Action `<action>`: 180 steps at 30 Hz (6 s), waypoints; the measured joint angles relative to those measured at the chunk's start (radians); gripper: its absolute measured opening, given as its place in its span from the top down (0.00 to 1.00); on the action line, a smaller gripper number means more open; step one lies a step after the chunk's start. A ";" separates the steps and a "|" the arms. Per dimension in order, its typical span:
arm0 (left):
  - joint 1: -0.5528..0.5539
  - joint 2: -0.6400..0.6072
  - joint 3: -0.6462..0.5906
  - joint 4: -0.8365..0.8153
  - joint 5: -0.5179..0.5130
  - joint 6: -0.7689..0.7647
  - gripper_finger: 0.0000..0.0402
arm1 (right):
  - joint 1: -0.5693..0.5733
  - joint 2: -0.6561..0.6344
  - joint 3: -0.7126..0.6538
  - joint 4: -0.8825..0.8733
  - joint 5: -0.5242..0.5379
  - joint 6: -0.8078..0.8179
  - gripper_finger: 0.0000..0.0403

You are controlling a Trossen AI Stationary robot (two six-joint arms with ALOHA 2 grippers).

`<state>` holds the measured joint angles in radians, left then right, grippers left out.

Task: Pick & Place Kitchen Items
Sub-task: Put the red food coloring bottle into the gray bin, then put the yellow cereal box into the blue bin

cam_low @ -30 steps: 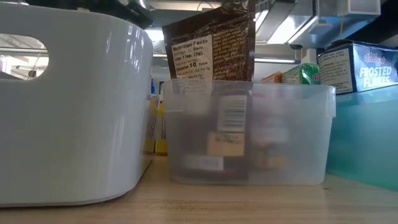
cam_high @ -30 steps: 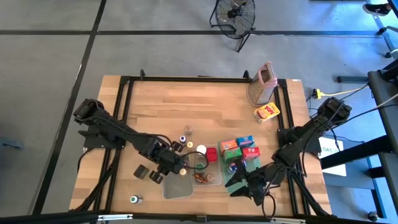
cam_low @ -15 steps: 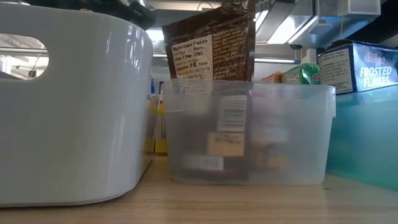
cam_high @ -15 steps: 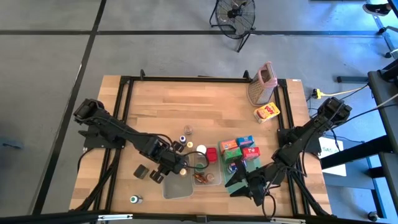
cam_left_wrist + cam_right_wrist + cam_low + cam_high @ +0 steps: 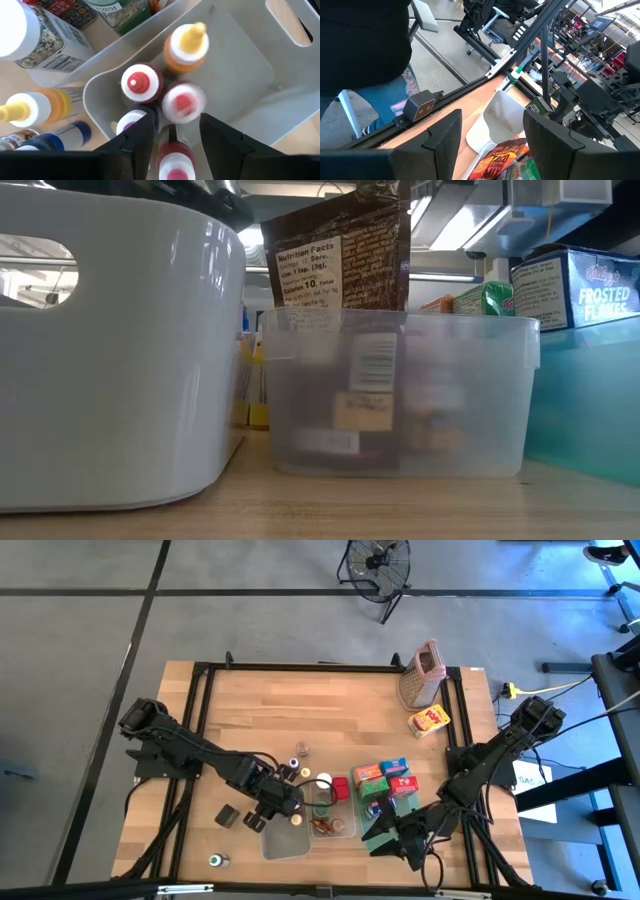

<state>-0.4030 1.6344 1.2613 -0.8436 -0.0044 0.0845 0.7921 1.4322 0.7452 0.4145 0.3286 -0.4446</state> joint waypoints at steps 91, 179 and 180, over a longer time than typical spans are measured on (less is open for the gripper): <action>0.610 -0.731 -0.238 -0.090 -0.020 0.189 0.41 | -0.649 -0.241 0.634 -1.513 0.098 1.031 0.47; 0.608 -0.832 -0.275 0.005 0.055 0.109 0.41 | -2.103 -0.414 0.560 -1.986 -0.456 0.486 0.47; 0.608 -0.832 -0.275 0.006 0.055 0.109 0.41 | -2.117 -0.423 0.530 -1.985 -0.476 0.469 0.47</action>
<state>0.2047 0.8021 0.9863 -0.8379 0.0509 0.1932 -1.3244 1.0097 1.2756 -1.5707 -0.1478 0.0239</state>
